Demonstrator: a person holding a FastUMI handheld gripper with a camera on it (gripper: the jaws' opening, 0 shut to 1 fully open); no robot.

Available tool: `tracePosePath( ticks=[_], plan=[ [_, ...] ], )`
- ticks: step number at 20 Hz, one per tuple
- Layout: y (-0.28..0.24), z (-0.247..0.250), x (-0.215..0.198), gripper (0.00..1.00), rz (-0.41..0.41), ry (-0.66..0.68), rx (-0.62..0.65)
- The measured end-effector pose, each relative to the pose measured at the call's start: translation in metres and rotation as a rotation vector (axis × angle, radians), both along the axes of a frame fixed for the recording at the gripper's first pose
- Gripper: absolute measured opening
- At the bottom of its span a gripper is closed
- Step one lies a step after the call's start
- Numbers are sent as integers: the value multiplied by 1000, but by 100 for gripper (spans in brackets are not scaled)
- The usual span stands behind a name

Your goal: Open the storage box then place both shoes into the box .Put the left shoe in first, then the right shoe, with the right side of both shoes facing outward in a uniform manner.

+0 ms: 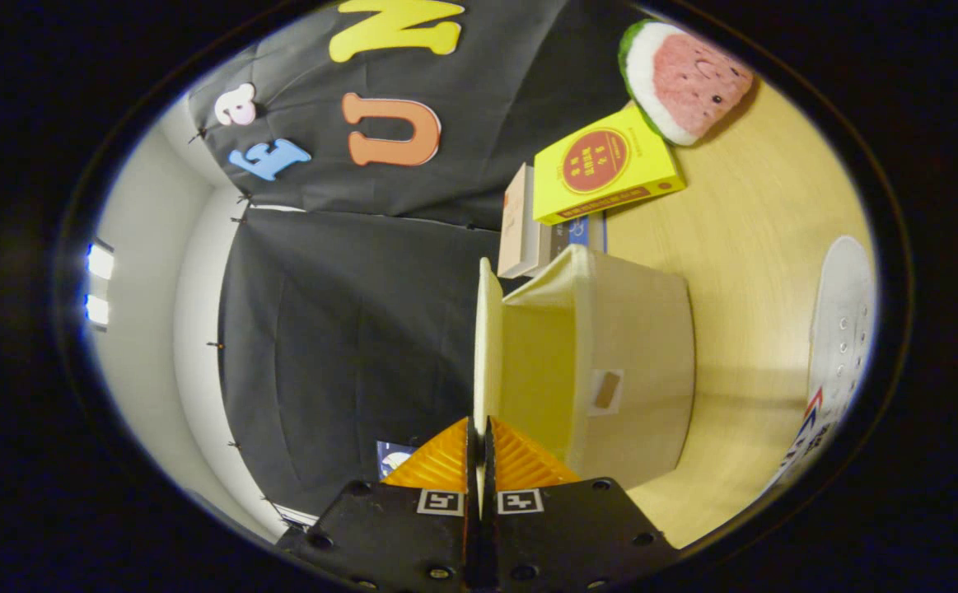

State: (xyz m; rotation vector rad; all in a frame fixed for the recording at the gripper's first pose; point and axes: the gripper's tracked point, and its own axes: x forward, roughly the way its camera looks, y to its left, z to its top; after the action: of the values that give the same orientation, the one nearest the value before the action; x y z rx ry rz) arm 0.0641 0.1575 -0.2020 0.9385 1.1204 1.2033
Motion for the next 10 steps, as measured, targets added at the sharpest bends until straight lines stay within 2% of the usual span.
tracePosePath(
  ticks=[2, 6, 10],
  plan=[
    [12, 25, -11, 0, -3, -17, 22],
    [48, 57, -19, 0, 0, -76, -25],
    [102, 91, -27, 0, 12, -94, -45]
  ],
)
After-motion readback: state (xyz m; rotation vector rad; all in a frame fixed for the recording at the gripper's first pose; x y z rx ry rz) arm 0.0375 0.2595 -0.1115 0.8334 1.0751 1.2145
